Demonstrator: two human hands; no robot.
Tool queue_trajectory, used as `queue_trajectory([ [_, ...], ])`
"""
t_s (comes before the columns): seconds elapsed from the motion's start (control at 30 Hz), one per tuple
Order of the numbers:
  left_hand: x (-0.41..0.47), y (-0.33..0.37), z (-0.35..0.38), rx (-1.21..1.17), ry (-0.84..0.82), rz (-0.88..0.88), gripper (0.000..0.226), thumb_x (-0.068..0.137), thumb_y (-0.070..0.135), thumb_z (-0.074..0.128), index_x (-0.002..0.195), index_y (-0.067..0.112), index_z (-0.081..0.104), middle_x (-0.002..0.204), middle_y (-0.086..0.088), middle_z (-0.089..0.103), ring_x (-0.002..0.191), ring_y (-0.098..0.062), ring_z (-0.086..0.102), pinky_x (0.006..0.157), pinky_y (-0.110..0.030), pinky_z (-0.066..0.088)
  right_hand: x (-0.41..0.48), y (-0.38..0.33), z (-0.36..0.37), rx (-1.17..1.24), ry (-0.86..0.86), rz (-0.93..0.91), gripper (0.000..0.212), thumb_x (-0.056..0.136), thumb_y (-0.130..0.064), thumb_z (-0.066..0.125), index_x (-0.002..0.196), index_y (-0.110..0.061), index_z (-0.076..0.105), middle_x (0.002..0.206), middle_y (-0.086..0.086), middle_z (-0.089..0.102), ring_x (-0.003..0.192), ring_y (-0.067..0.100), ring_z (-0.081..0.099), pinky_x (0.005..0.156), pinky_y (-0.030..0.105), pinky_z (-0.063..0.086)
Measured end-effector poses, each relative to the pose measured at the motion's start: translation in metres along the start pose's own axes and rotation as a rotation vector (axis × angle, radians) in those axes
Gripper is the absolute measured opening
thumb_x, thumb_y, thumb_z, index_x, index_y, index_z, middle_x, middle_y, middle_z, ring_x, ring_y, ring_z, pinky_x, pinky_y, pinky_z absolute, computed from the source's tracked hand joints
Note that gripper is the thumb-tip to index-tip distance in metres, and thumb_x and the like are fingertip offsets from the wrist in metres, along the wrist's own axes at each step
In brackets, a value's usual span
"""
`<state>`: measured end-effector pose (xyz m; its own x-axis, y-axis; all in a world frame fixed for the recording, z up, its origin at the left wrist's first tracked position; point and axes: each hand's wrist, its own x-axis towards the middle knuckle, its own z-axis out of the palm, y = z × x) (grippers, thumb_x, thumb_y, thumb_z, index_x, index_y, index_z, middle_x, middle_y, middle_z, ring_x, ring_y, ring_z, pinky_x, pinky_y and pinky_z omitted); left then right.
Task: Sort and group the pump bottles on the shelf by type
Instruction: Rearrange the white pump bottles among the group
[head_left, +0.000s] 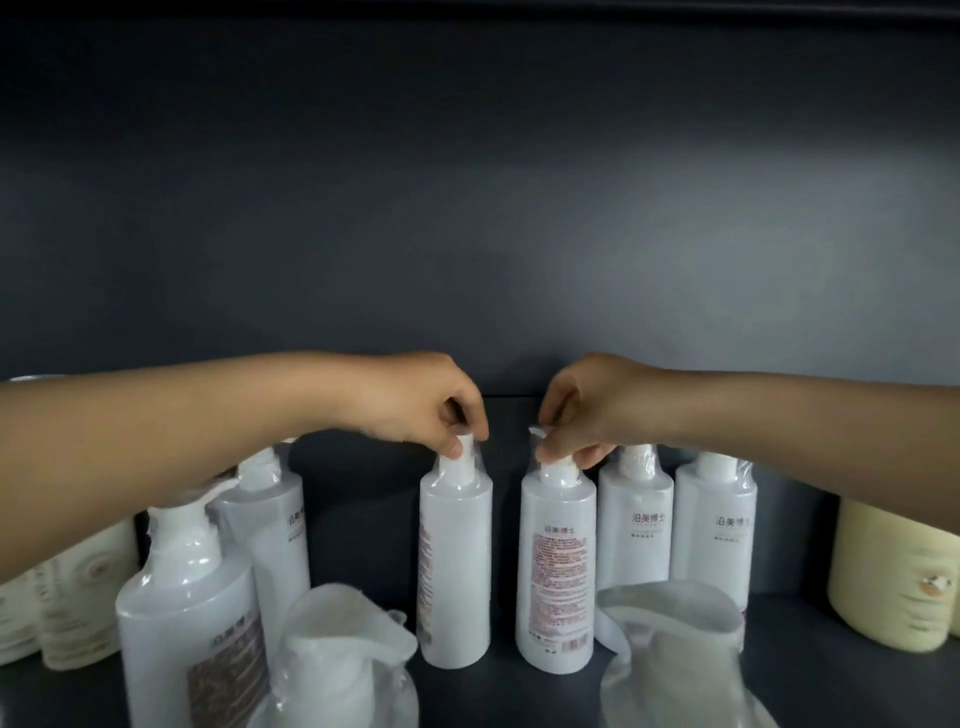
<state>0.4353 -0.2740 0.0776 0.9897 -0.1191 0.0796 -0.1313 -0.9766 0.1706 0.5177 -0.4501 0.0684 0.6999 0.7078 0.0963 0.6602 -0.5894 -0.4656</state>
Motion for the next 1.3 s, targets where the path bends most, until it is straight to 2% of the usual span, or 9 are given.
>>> queue_trajectory([
  [0.1,-0.005,0.002,-0.002,-0.053,-0.019,0.001,0.026,0.081,0.010,0.068,0.106,0.017,0.068,0.119,0.007,0.063,0.107,-0.007,0.061,0.096,-0.021,0.046,-0.004,-0.005,-0.001,-0.084,-0.003,-0.040,0.044,0.073,-0.032,0.078,0.108,-0.015,0.057,0.076,0.001,0.069,0.060,0.013,0.068,0.065,0.026,0.058],
  [0.17,-0.006,0.005,0.000,-0.061,0.031,-0.036,0.027,0.080,0.021,0.070,0.107,0.020,0.064,0.096,0.014,0.065,0.090,-0.003,0.063,0.078,-0.007,0.047,-0.006,-0.007,-0.005,-0.154,-0.046,-0.091,0.047,0.075,-0.034,0.076,0.115,-0.018,0.056,0.083,-0.004,0.067,0.060,0.007,0.066,0.059,0.019,0.053],
  [0.23,-0.004,0.006,0.002,-0.051,0.117,-0.081,0.026,0.080,0.032,0.070,0.101,0.019,0.062,0.084,0.013,0.064,0.075,-0.002,0.062,0.060,-0.004,0.043,-0.008,-0.006,-0.010,-0.210,-0.136,-0.140,0.051,0.077,-0.029,0.075,0.124,-0.020,0.056,0.099,-0.007,0.064,0.079,0.008,0.067,0.074,0.023,0.055],
  [0.33,-0.002,0.005,0.009,-0.010,0.157,-0.154,0.031,0.080,0.042,0.066,0.092,0.014,0.064,0.085,0.000,0.073,0.069,-0.013,0.067,0.063,-0.020,0.049,-0.006,-0.002,-0.013,-0.255,-0.205,-0.168,0.048,0.079,-0.017,0.073,0.125,-0.023,0.059,0.123,-0.001,0.061,0.110,0.014,0.060,0.098,0.031,0.048],
  [0.6,0.000,-0.002,0.009,-0.124,0.049,-0.114,0.025,0.084,0.027,0.066,0.101,0.009,0.065,0.094,-0.005,0.071,0.083,-0.024,0.069,0.078,-0.032,0.055,0.004,0.002,-0.013,-0.259,-0.126,-0.215,0.026,0.074,-0.026,0.077,0.099,-0.024,0.071,0.081,-0.024,0.059,0.069,-0.018,0.056,0.063,-0.003,0.039],
  [0.83,0.000,0.001,0.007,-0.214,-0.019,-0.023,0.018,0.088,0.011,0.061,0.106,0.014,0.064,0.093,-0.001,0.066,0.080,-0.017,0.058,0.068,-0.021,0.049,-0.001,-0.001,-0.006,-0.382,-0.032,-0.220,0.032,0.072,-0.047,0.072,0.083,-0.018,0.068,0.072,-0.013,0.061,0.071,0.009,0.057,0.067,0.022,0.045],
  [1.0,-0.001,0.001,0.006,-0.160,-0.010,-0.040,0.021,0.086,0.022,0.064,0.107,0.018,0.064,0.096,0.003,0.070,0.087,-0.028,0.065,0.064,-0.023,0.048,-0.007,-0.005,-0.008,-0.472,-0.013,-0.209,0.046,0.077,-0.057,0.062,0.076,-0.011,0.067,0.080,0.002,0.068,0.073,0.017,0.059,0.071,0.030,0.048],
  [1.13,-0.002,-0.003,0.007,-0.171,0.008,-0.059,0.023,0.085,0.026,0.065,0.105,0.014,0.066,0.099,-0.006,0.072,0.072,-0.016,0.059,0.066,-0.024,0.048,-0.010,-0.008,-0.015,-0.349,-0.142,-0.205,0.026,0.081,-0.033,0.070,0.102,-0.019,0.071,0.081,-0.024,0.066,0.077,-0.009,0.061,0.076,0.014,0.049],
  [1.3,-0.003,-0.004,0.009,-0.175,0.024,-0.066,0.018,0.084,0.026,0.066,0.099,0.015,0.066,0.096,-0.005,0.073,0.075,-0.018,0.062,0.067,-0.023,0.049,-0.004,-0.003,-0.013,-0.305,-0.114,-0.215,0.024,0.077,-0.023,0.075,0.100,-0.018,0.070,0.092,-0.009,0.071,0.091,0.025,0.068,0.087,0.038,0.054],
])
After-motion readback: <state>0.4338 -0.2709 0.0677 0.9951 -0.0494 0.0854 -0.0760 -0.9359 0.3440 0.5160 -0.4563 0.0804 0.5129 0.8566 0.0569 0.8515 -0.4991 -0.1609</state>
